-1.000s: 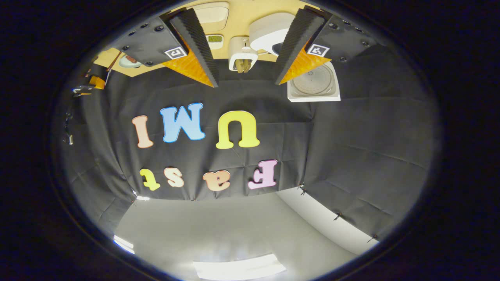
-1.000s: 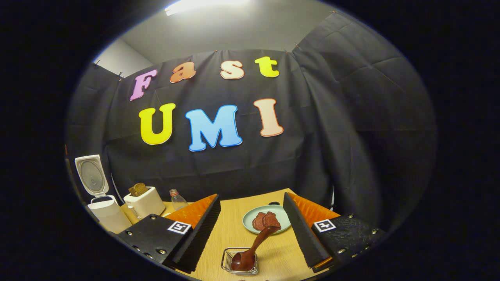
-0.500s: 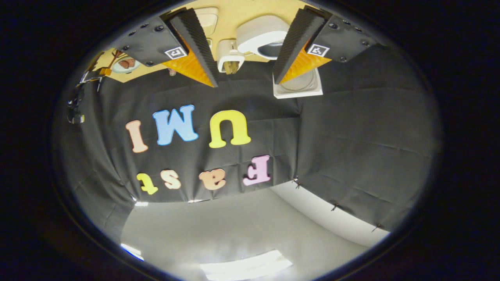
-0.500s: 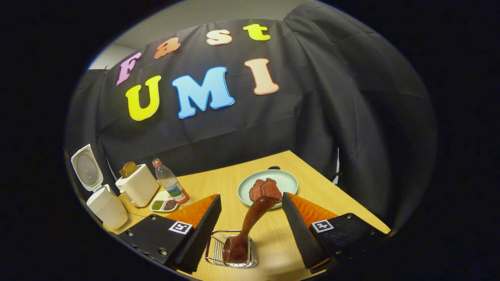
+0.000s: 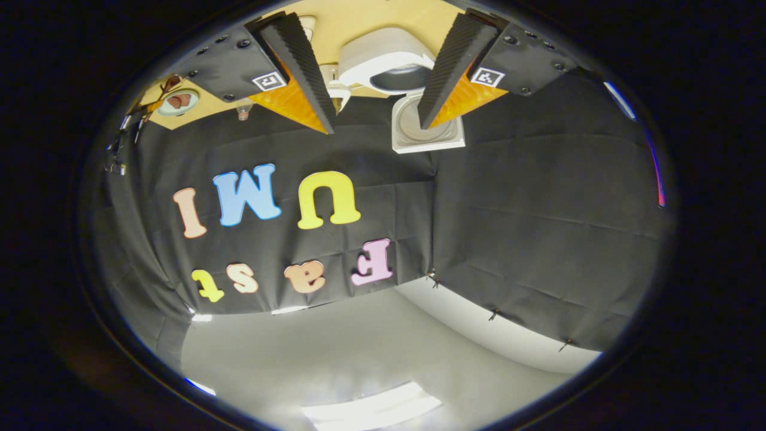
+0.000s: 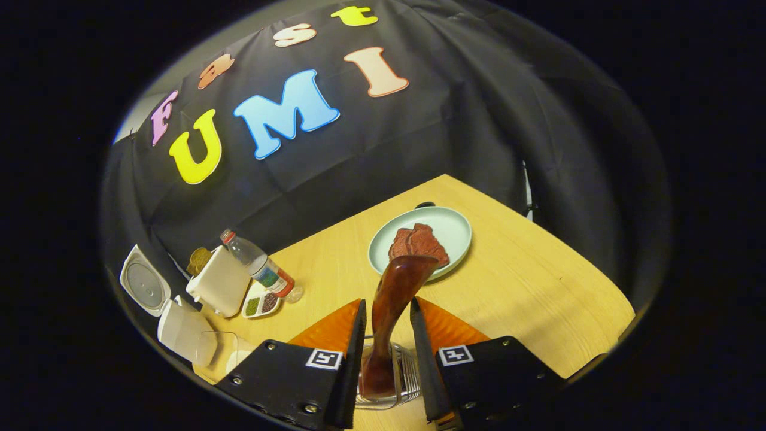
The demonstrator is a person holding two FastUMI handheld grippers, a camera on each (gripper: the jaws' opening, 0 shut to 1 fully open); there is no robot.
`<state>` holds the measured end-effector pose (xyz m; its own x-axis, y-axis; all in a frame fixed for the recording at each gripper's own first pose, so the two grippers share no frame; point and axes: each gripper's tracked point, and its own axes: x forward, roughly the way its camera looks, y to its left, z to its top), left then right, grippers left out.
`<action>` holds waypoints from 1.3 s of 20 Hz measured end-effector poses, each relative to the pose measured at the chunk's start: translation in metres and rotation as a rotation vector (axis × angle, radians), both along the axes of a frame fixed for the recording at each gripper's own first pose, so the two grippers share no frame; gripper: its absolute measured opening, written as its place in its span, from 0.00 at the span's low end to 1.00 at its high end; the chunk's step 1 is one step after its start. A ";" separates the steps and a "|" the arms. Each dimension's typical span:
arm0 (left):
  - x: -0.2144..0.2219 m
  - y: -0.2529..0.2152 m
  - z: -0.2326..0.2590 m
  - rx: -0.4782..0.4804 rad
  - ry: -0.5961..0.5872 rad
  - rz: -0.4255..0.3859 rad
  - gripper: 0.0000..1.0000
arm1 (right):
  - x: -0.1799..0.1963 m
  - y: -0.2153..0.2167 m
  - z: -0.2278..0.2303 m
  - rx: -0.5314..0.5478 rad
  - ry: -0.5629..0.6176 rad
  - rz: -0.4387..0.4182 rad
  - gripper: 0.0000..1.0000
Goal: Close the left gripper, press the button to open the rice cooker; take a wooden spoon from the chopstick holder with the right hand, scoop a spoonful of rice and pour it into the rice cooker, then put the wooden spoon back into the chopstick holder.
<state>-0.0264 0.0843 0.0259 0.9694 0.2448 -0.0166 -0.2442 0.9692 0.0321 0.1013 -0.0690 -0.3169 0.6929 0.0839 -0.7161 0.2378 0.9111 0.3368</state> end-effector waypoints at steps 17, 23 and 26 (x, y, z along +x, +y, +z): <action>0.013 0.036 -0.021 -0.048 -0.004 -0.045 0.96 | 0.001 0.039 0.134 -0.153 -0.231 0.054 0.13; 0.026 0.064 -0.034 -0.088 -0.001 -0.088 0.91 | 0.004 0.097 0.161 -0.127 -0.280 0.072 0.13; 0.029 0.085 -0.040 -0.089 0.004 -0.097 0.91 | 0.005 0.133 0.167 -0.120 -0.303 0.102 0.13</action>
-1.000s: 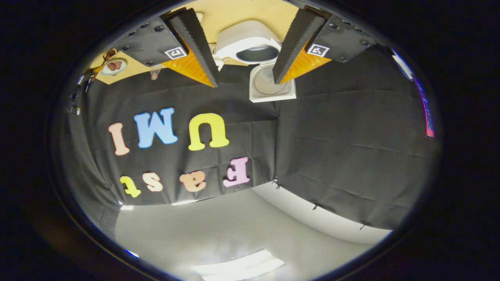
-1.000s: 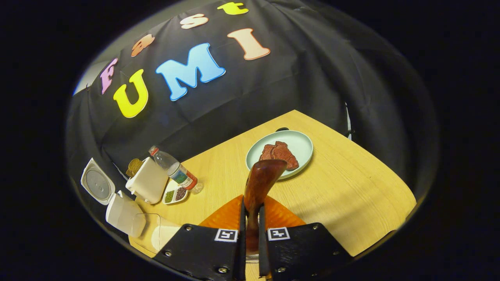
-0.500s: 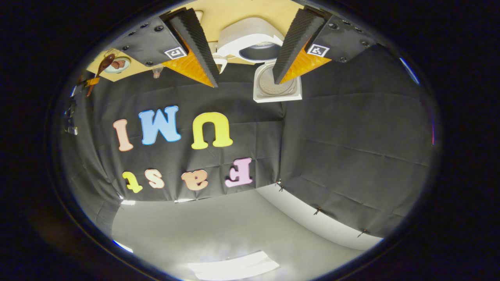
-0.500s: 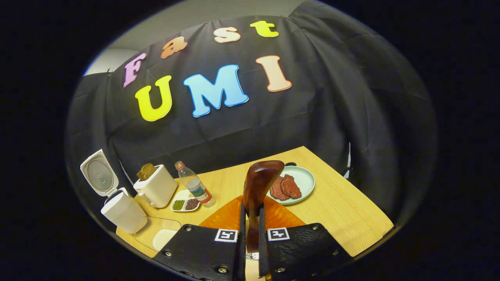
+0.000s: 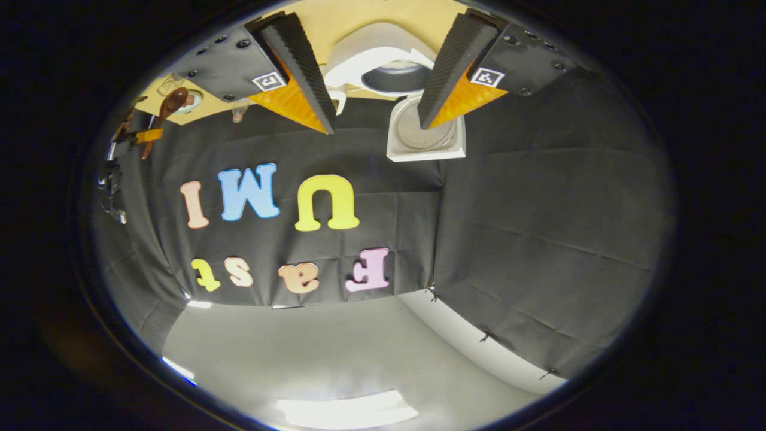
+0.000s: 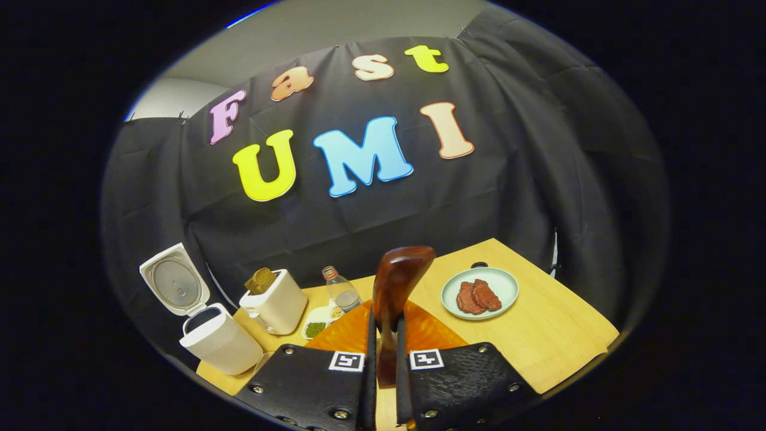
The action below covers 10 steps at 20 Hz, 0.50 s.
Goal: Close the left gripper, press the button to open the rice cooker; take a wooden spoon from the chopstick holder with the right hand, scoop a spoonful of rice and pour it into the rice cooker, then put the wooden spoon back into the chopstick holder.
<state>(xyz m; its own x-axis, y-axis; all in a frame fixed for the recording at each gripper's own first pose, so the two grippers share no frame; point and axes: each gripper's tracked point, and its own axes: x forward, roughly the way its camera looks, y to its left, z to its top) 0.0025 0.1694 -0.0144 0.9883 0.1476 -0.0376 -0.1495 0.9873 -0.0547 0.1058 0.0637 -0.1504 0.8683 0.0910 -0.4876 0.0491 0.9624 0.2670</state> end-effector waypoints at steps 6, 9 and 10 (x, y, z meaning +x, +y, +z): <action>0.004 0.040 -0.017 -0.007 0.024 -0.002 0.91 | -0.002 0.068 -0.014 -0.004 0.011 0.078 0.14; -0.001 0.059 -0.027 -0.004 0.038 0.012 0.96 | -0.006 0.096 -0.033 0.002 0.042 0.113 0.14; -0.003 0.064 -0.029 -0.001 0.043 0.017 0.91 | -0.006 0.102 -0.041 -0.005 0.051 0.122 0.13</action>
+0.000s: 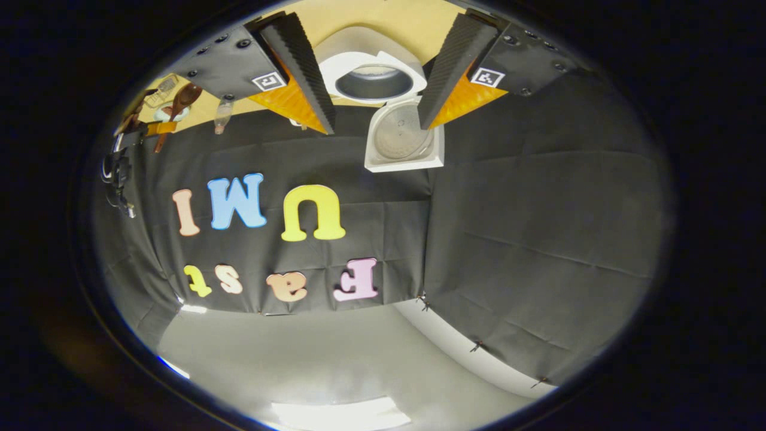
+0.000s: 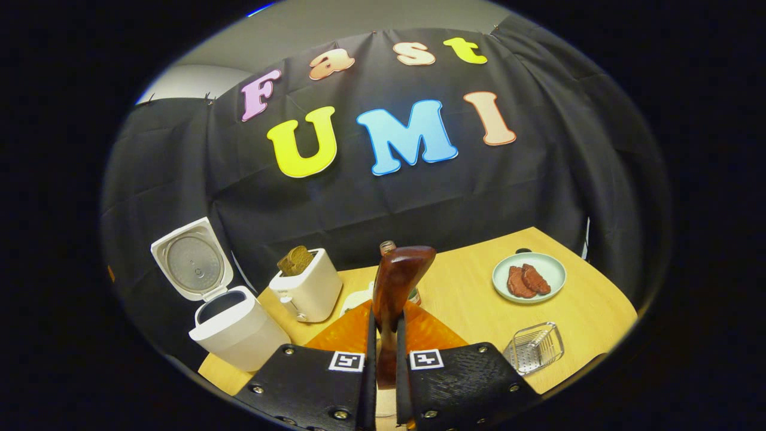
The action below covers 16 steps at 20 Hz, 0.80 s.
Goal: Close the left gripper, press the button to open the rice cooker; take a wooden spoon from the chopstick holder with the right hand, scoop a spoonful of rice and pour it into the rice cooker, then put the wooden spoon back into the chopstick holder.
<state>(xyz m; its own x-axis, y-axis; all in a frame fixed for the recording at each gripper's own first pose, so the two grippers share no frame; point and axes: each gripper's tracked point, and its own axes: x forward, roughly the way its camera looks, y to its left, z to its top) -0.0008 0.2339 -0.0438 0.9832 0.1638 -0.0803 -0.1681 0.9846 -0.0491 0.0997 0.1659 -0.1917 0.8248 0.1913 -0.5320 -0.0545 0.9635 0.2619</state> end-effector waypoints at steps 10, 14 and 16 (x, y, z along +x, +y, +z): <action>-0.021 0.043 -0.030 0.038 0.072 0.080 0.96 | -0.008 0.036 -0.085 -0.266 -0.023 0.073 0.13; -0.029 0.043 -0.035 0.063 0.090 0.079 0.96 | -0.007 0.058 -0.092 -0.360 -0.078 0.130 0.13; -0.030 0.044 -0.038 0.064 0.096 0.078 0.91 | -0.011 0.073 -0.096 -0.358 -0.075 0.157 0.13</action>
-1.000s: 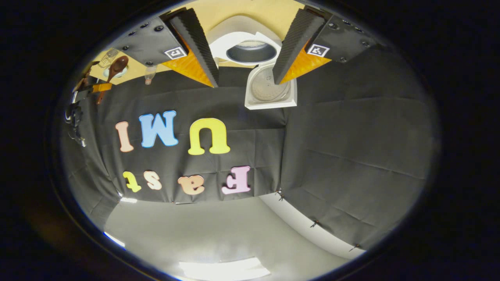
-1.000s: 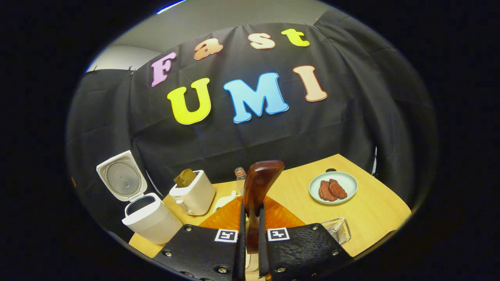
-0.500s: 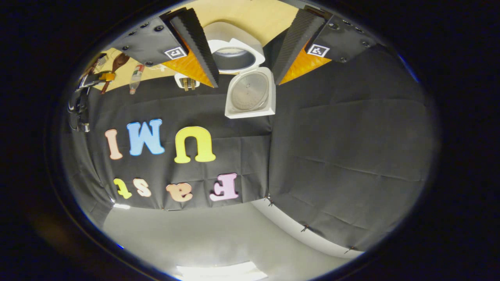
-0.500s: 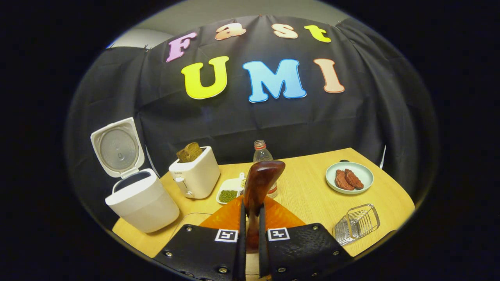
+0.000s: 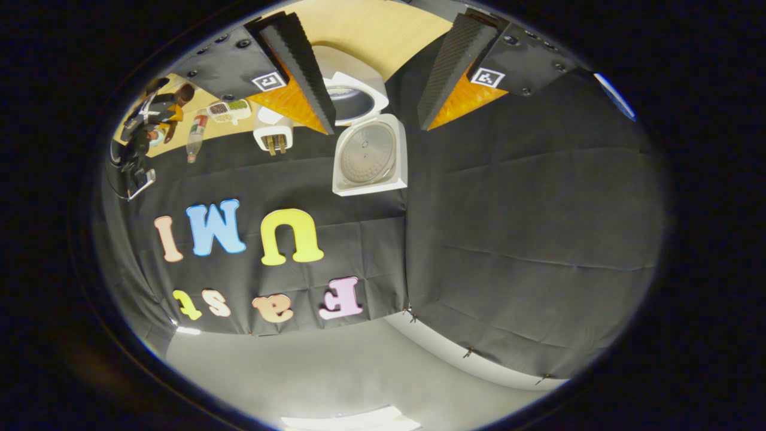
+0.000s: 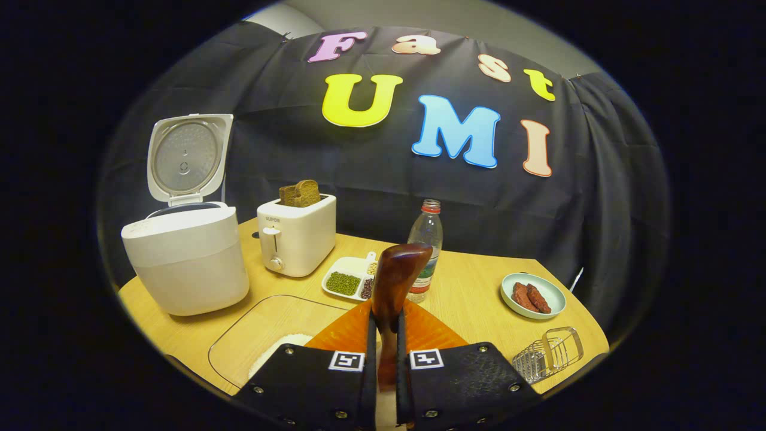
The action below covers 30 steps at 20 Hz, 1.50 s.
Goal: Close the left gripper, press the button to open the rice cooker; take a wooden spoon from the chopstick holder with the right hand, scoop a spoonful of rice and pour it into the rice cooker, then put the wooden spoon back into the chopstick holder.
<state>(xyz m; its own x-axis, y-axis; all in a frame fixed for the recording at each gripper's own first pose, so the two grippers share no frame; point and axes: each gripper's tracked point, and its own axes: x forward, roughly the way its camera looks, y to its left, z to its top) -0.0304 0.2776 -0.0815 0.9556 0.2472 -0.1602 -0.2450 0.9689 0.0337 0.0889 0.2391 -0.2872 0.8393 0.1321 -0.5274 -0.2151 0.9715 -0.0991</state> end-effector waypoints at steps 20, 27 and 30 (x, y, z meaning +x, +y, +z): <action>0.007 -0.016 0.009 0.016 -0.018 -0.015 0.96 | -0.006 -0.007 -0.014 0.807 0.333 -0.309 0.13; 0.006 -0.025 0.014 0.037 -0.017 -0.034 0.96 | 0.011 -0.025 0.022 1.035 0.325 -0.390 0.13; 0.007 -0.028 0.017 0.047 -0.026 -0.043 0.96 | 0.021 -0.021 0.044 1.127 0.322 -0.394 0.13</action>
